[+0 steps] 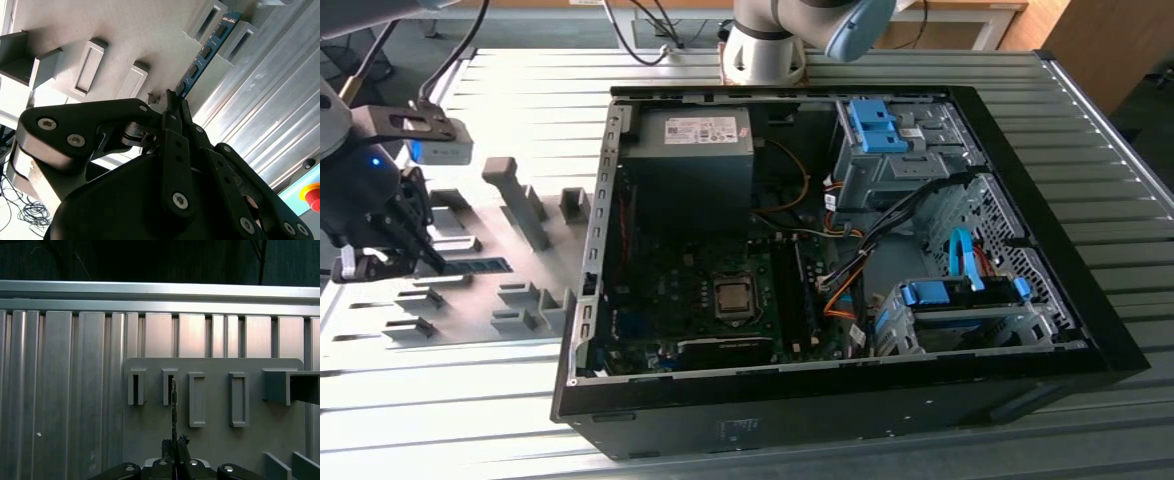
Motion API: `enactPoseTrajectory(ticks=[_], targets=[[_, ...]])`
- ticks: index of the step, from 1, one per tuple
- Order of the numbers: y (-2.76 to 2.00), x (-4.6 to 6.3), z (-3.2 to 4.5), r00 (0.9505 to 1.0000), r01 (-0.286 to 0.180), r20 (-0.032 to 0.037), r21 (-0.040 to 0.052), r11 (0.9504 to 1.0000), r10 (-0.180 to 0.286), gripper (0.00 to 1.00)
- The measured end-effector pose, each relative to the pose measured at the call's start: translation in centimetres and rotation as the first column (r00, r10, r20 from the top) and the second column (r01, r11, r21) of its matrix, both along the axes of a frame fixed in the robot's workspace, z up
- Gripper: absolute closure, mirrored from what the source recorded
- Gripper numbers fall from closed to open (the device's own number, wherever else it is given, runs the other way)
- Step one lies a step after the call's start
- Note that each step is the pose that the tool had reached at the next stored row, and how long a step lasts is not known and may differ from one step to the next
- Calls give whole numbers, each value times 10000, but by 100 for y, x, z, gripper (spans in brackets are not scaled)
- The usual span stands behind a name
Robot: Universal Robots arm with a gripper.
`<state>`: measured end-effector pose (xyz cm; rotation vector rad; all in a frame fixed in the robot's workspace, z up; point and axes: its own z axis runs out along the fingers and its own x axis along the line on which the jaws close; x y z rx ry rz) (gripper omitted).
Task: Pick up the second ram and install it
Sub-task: 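Pick up the second ram and move it above second insertion slot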
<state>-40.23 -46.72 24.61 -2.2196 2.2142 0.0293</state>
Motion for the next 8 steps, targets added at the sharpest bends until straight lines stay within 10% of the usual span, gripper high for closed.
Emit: enactPoseTrajectory(ticks=[8], targets=[[0,0,36,10000,0,1,0,10000,0,86]])
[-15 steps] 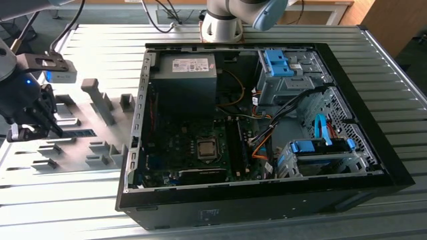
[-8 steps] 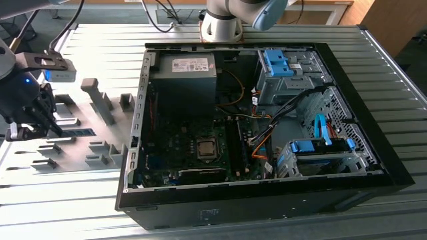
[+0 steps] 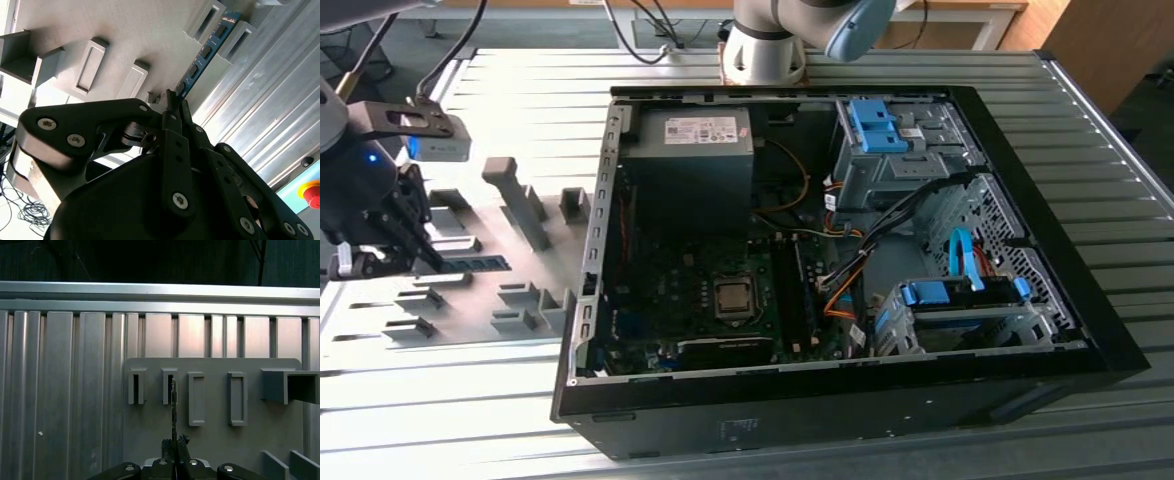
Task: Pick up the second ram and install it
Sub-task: 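Pick up the second ram and move it above second insertion slot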
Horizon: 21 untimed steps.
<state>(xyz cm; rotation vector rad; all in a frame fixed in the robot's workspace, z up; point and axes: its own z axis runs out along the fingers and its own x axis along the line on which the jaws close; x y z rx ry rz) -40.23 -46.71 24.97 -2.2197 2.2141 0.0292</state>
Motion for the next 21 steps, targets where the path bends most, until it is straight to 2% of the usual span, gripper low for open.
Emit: enactPoseTrajectory(ticks=[21], targets=[[0,0,93,10000,0,-1,-1,10000,0,86]])
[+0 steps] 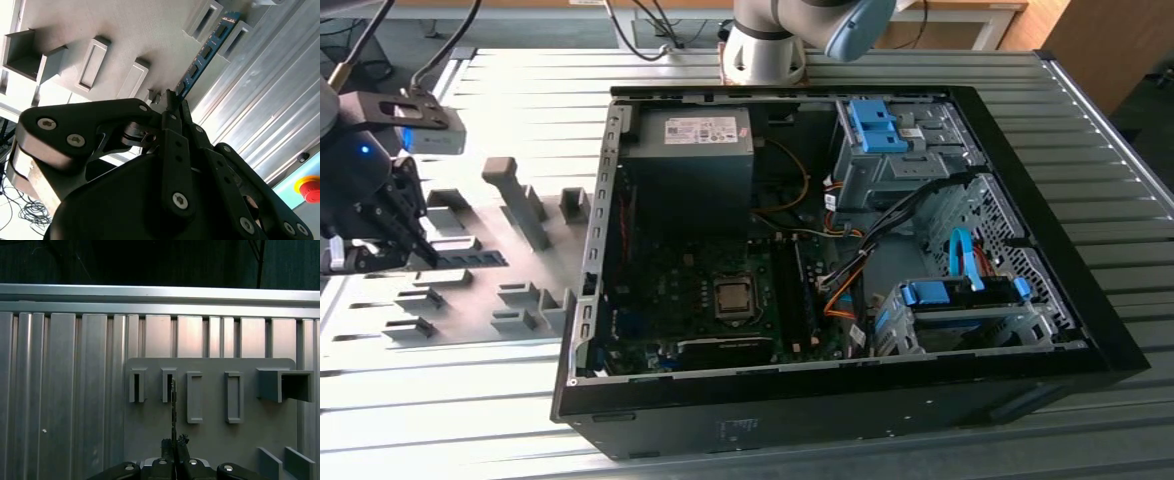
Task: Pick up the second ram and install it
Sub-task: 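Pick up the second ram and move it above second insertion slot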
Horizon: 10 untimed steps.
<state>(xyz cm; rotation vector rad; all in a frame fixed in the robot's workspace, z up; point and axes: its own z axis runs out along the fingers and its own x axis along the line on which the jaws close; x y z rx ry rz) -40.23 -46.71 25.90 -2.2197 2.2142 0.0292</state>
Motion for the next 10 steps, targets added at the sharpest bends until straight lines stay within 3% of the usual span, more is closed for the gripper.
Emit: enactPoseTrajectory(ticks=[10], targets=[[0,0,51,10000,0,1,1,10000,0,86]])
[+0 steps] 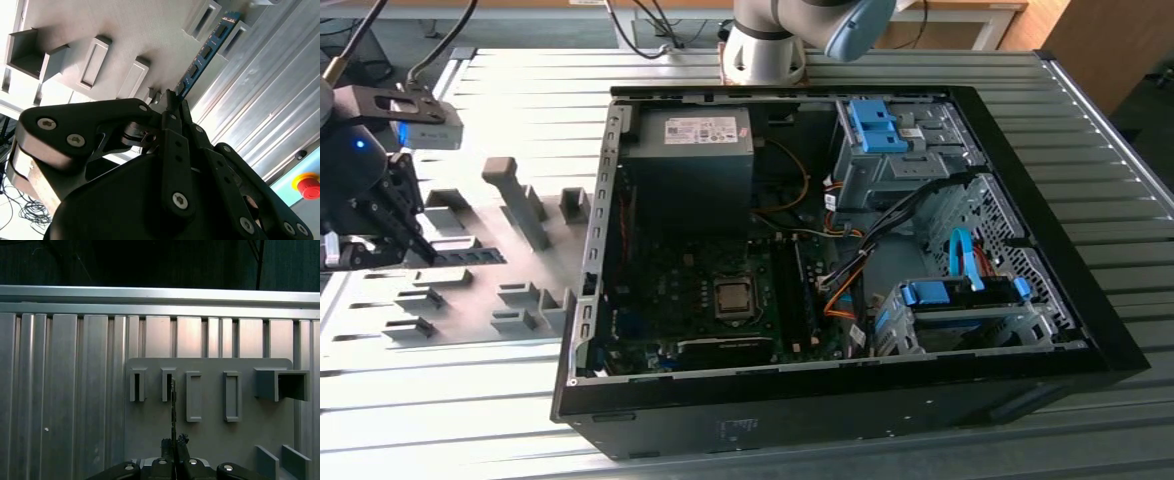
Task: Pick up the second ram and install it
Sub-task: 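Pick up the second ram and move it above second insertion slot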
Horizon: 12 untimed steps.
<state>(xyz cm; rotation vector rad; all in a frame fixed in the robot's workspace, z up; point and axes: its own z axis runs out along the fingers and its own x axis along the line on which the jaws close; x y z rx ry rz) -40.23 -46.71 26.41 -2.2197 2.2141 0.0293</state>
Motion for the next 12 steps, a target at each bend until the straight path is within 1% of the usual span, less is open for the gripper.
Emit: enactPoseTrajectory(ticks=[12], targets=[[0,0,48,10000,0,0,0,10000,0,86]])
